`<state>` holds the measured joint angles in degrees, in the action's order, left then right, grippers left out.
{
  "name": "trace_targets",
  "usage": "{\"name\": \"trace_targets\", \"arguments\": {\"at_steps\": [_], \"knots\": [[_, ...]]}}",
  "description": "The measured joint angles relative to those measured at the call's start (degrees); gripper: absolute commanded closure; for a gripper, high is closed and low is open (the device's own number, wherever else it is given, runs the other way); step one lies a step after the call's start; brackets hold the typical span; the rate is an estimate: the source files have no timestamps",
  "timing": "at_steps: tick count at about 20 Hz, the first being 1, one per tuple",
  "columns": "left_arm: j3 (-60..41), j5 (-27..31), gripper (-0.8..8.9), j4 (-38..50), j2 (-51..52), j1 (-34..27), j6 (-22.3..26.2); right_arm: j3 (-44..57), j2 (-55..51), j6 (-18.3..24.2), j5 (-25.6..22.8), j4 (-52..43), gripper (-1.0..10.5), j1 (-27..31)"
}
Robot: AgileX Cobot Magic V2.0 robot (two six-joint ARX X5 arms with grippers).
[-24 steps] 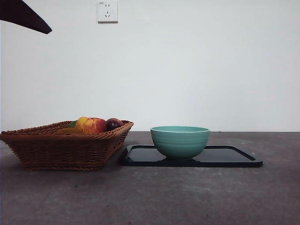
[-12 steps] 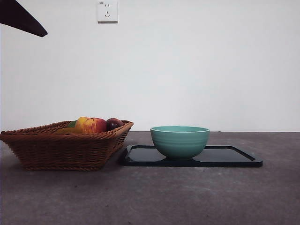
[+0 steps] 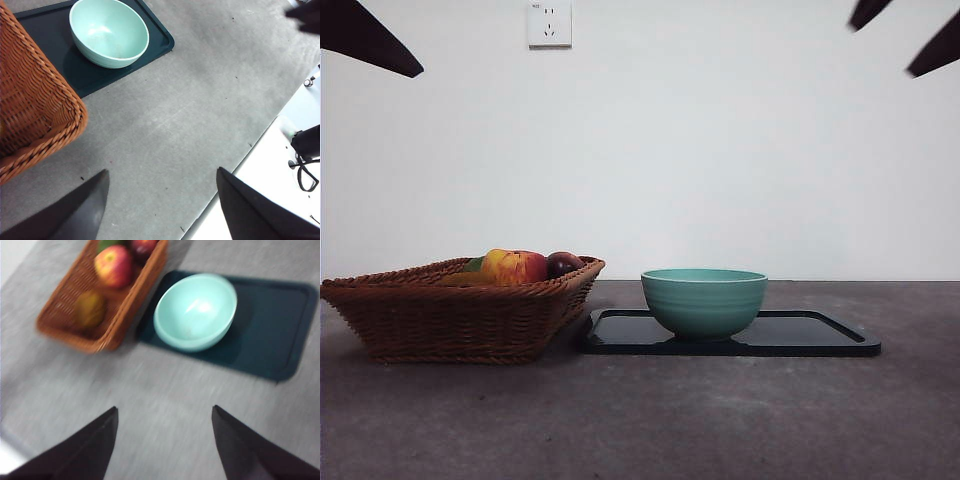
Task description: Pick up the wifruite, put it on the bowl, pick up the plate, put it on desk
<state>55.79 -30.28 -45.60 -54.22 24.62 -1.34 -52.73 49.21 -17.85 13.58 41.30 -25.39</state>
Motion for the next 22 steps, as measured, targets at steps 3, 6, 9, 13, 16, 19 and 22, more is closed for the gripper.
{"name": "trace_targets", "arguments": {"at_steps": [3,6,9,13,16,19,22], "knots": [[0.0,0.0,4.69,0.0,0.0,0.0,0.0,-5.4,9.81,0.02,-0.26,-1.95,6.5,1.25],[0.0,0.0,4.69,0.0,0.0,0.0,0.07,-10.62,19.61,1.22,-0.33,-2.16,6.5,3.04],[0.0,0.0,4.69,-0.02,0.0,0.0,0.42,-15.28,28.13,3.13,-0.33,-2.21,6.5,5.11],[0.0,0.0,4.69,-0.02,0.0,0.0,0.44,-18.14,36.65,4.44,-0.44,-4.96,6.5,6.8],[0.0,0.0,4.69,0.0,0.0,0.0,0.44,-18.16,41.51,4.5,-0.35,-9.64,6.5,6.73],[0.0,0.0,4.7,0.0,0.0,0.0,0.46,-18.27,45.64,4.5,-0.35,-12.22,6.5,6.67],[0.0,0.0,4.7,0.0,0.0,0.0,0.46,-18.27,49.92,4.52,-0.35,-14.45,6.5,6.64]]}}
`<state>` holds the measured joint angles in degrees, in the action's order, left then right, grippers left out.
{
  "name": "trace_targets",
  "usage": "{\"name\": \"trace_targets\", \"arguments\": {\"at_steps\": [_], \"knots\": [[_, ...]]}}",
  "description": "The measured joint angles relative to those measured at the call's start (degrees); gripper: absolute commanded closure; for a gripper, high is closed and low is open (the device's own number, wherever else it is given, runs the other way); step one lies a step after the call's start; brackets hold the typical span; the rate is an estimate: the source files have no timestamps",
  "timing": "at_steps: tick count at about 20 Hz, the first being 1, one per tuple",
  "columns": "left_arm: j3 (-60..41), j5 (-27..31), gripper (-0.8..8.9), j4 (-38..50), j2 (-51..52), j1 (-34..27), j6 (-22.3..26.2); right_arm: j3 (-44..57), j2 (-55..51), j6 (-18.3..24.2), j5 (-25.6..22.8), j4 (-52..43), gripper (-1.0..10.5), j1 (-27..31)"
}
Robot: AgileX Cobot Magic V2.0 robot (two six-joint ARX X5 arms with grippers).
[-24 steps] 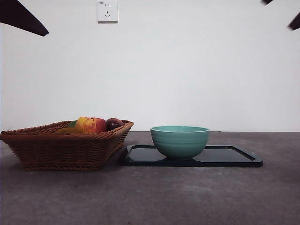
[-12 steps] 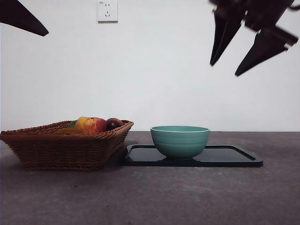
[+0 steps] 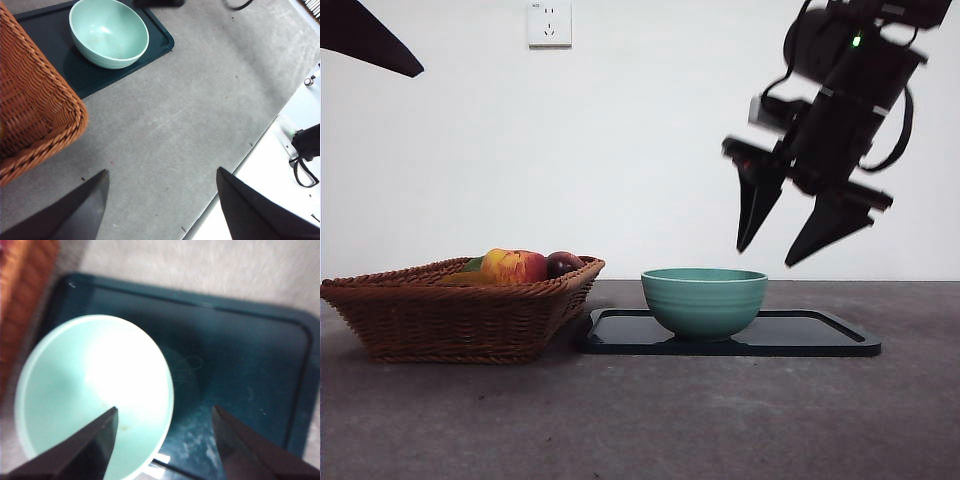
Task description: Pick up the wifruite, put it on the bowl, pick up the plate, put it on desk
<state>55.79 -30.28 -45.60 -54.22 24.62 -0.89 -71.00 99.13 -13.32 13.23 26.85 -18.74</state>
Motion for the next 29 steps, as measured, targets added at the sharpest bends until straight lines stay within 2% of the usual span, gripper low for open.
{"name": "trace_targets", "arguments": {"at_steps": [3,6,12,22,29], "knots": [[0.0,-0.02,4.69,0.0,0.0,0.0,0.0,0.0,2.64,-0.02,-0.02,-2.14,6.5,-0.2],[0.0,0.0,4.7,0.0,0.0,0.0,0.0,0.0,4.35,-0.02,0.0,-3.48,7.7,-0.57],[0.0,-0.02,4.69,-0.02,0.0,0.0,0.0,0.0,4.83,0.02,-1.05,-5.79,9.2,-0.7],[0.0,-0.02,4.7,-0.07,0.0,0.0,0.0,0.0,4.07,0.02,-1.42,-6.49,9.3,-0.7],[0.0,-0.02,4.7,-0.07,0.0,0.0,0.02,-0.02,-10.69,0.59,-1.33,-1.31,9.3,-0.7]]}}
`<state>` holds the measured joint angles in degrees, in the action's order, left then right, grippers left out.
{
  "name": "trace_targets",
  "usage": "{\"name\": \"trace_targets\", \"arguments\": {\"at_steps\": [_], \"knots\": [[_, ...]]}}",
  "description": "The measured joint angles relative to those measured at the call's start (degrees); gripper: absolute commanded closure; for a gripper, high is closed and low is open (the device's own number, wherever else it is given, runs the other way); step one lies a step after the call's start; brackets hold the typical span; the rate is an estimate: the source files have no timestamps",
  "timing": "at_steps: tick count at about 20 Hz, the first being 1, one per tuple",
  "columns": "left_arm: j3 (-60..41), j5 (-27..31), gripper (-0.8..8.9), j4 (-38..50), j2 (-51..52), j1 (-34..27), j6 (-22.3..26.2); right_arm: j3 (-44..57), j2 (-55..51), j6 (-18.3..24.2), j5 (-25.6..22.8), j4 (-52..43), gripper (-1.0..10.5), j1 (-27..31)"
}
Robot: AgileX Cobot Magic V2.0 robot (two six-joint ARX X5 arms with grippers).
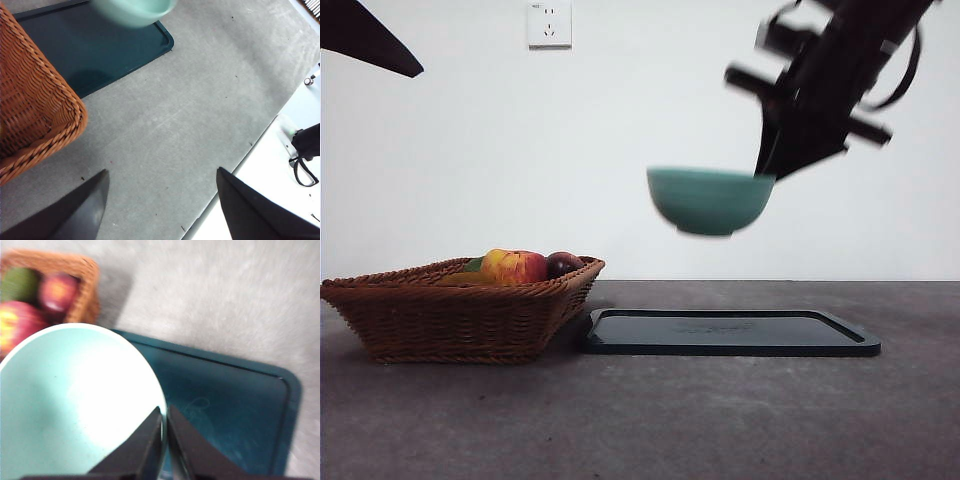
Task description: Pick up the wifruite, put it on the bowl, pick up the plate, put it on desk
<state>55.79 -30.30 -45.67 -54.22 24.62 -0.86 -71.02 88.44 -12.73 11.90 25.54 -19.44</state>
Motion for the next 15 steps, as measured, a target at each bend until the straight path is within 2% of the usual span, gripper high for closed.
{"name": "trace_targets", "arguments": {"at_steps": [8,15], "knots": [[0.0,0.0,4.69,-0.02,0.0,0.0,0.39,0.26,-17.0,3.76,-0.04,16.41,9.3,-2.12],[0.0,0.0,4.7,-0.11,0.0,0.0,0.39,14.1,-24.13,3.85,-0.22,12.04,9.3,-7.54]]}}
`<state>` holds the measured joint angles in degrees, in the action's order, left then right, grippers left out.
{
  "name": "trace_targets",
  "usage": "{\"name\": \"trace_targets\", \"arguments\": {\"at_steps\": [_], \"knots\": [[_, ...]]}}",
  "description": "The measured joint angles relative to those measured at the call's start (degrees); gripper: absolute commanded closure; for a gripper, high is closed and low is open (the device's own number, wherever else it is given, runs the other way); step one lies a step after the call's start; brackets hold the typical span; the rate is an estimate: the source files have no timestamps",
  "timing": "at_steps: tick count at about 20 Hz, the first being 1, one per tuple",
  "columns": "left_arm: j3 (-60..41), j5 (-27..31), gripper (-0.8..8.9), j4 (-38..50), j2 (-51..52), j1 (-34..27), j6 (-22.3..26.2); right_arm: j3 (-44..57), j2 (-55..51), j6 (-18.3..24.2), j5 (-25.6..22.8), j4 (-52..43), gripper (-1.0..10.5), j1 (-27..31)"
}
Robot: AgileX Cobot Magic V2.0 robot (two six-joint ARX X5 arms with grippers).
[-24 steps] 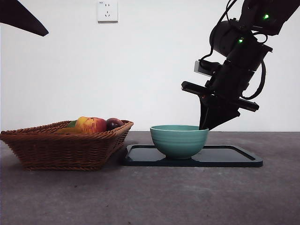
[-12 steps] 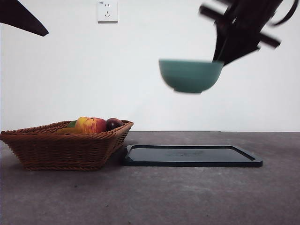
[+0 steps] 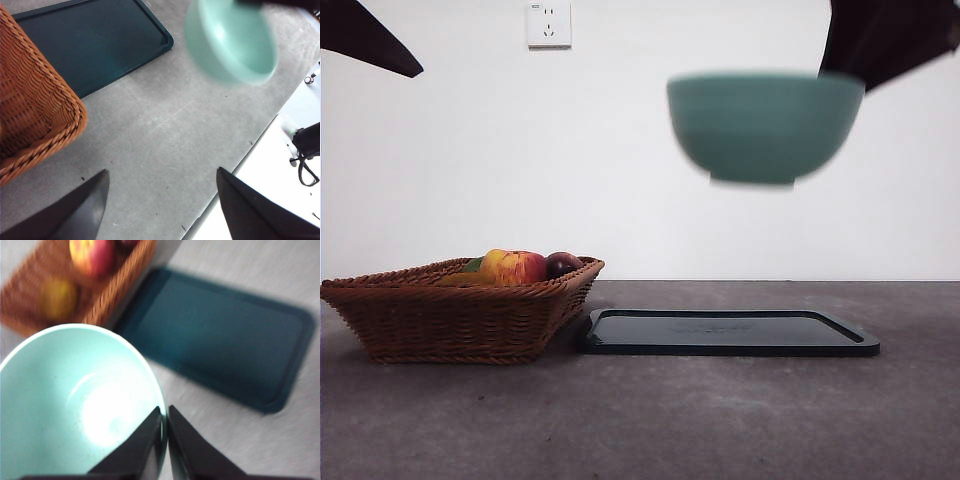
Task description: Pick up the wifruite, put it on the bowl, pick up the plate, put it on desk
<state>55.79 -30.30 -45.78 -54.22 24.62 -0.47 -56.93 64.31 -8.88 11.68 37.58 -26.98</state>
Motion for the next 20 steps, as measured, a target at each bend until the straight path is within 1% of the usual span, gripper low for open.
{"name": "trace_targets", "arguments": {"at_steps": [3,6,10,17,20], "knots": [[0.0,0.02,4.69,-0.04,0.0,0.0,0.0,6.62,0.0,-0.92,0.0,-5.31,9.3,-2.51],[0.0,0.0,4.7,-0.11,0.0,0.0,0.0,12.66,0.24,-2.69,0.0,-11.3,9.3,-4.59],[0.0,0.0,4.69,-0.26,0.0,0.0,0.0,18.03,1.81,-4.55,-2.49,-16.72,9.3,-6.14],[0.0,0.0,4.69,-0.31,0.0,0.0,0.0,19.26,8.57,-4.96,-2.89,-21.73,9.3,-7.04],[0.0,0.0,4.69,-0.37,0.0,0.0,0.0,19.26,10.19,-5.05,-2.89,-22.03,9.3,-7.04]]}}
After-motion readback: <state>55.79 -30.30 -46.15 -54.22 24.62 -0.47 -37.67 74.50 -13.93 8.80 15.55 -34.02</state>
